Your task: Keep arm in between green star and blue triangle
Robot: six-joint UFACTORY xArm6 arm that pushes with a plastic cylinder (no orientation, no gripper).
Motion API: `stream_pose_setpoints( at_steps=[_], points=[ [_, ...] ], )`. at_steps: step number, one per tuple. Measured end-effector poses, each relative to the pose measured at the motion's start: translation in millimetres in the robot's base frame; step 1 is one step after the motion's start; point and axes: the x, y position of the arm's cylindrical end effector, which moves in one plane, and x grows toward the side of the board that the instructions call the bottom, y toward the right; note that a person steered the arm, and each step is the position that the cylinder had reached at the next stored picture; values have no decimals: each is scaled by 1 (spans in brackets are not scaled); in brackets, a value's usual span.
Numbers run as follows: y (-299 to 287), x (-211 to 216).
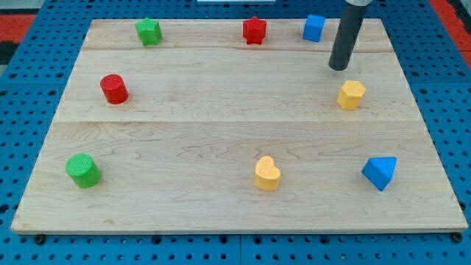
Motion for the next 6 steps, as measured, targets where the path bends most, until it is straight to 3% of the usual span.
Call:
stream_pose_setpoints(
  at_steps=[3, 4, 5, 6],
  points=[
    [-52, 20],
    [-125, 21],
    [-158, 68],
    [-114, 107]
  ],
)
